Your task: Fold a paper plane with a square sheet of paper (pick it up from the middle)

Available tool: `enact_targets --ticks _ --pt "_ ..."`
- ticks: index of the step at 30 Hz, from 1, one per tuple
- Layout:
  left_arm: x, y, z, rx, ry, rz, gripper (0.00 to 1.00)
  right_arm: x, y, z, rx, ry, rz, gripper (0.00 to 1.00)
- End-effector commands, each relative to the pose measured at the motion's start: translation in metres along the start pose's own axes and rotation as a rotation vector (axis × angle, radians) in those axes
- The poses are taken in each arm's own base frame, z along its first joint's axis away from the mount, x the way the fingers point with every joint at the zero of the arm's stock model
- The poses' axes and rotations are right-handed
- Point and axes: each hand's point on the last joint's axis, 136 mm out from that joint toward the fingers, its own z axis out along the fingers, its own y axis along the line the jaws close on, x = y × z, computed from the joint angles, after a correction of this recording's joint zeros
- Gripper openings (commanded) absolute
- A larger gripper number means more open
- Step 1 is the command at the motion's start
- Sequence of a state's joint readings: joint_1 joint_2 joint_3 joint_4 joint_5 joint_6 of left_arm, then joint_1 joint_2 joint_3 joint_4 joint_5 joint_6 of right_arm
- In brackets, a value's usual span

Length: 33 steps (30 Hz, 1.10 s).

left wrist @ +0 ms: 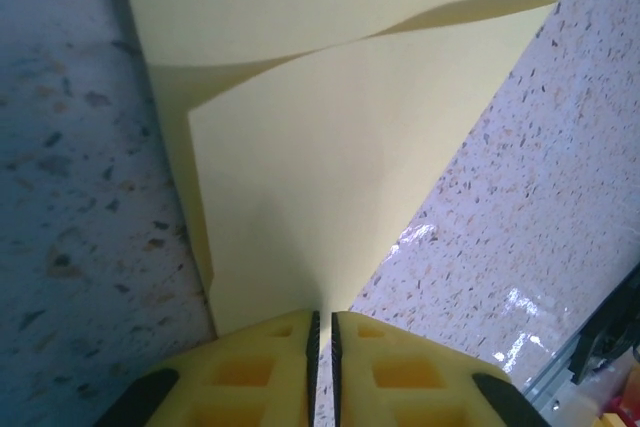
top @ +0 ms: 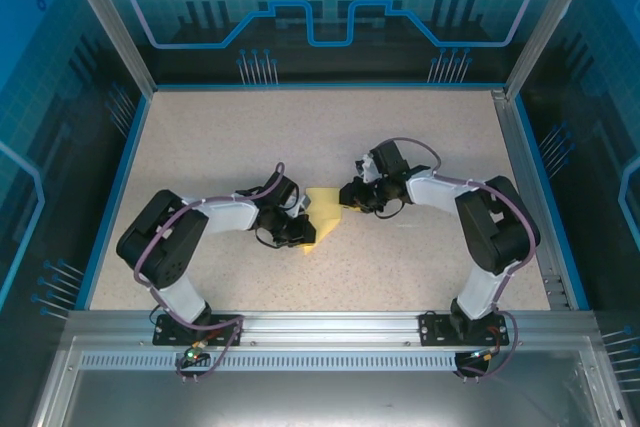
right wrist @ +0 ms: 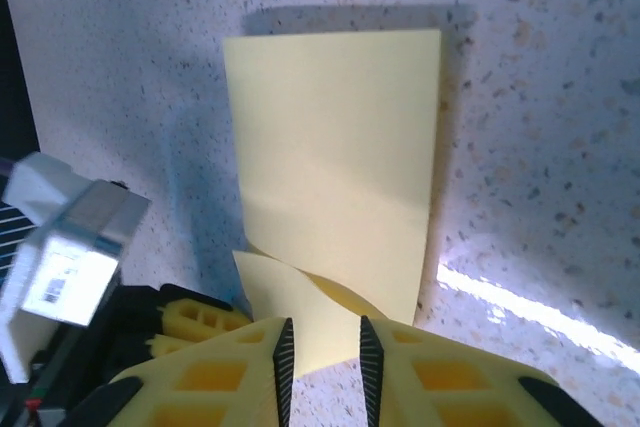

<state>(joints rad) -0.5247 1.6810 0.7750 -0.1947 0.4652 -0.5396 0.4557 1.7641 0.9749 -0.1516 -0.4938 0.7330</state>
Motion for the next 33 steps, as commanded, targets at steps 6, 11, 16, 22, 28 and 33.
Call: enact_targets --ticks 6,11,16,22,28,33 --pt "-0.014 -0.021 -0.025 0.008 -0.080 0.066 0.22 0.023 -0.007 0.011 0.014 0.052 0.031 0.29" --pt "-0.019 -0.023 -0.025 0.000 -0.089 0.069 0.23 0.023 -0.004 0.019 -0.001 0.065 0.031 0.29" --pt "-0.024 -0.021 -0.022 -0.011 -0.092 0.063 0.22 0.023 -0.002 0.028 -0.013 0.087 0.035 0.32" --pt "-0.025 -0.023 -0.024 -0.011 -0.102 0.068 0.22 0.024 0.004 0.031 -0.035 0.090 0.020 0.32" --pt "-0.025 -0.022 -0.028 -0.019 -0.113 0.076 0.24 0.026 -0.006 0.019 0.026 0.049 0.025 0.33" --pt "-0.029 -0.018 -0.025 -0.047 -0.116 0.060 0.23 0.023 -0.019 0.011 0.088 0.016 0.042 0.35"
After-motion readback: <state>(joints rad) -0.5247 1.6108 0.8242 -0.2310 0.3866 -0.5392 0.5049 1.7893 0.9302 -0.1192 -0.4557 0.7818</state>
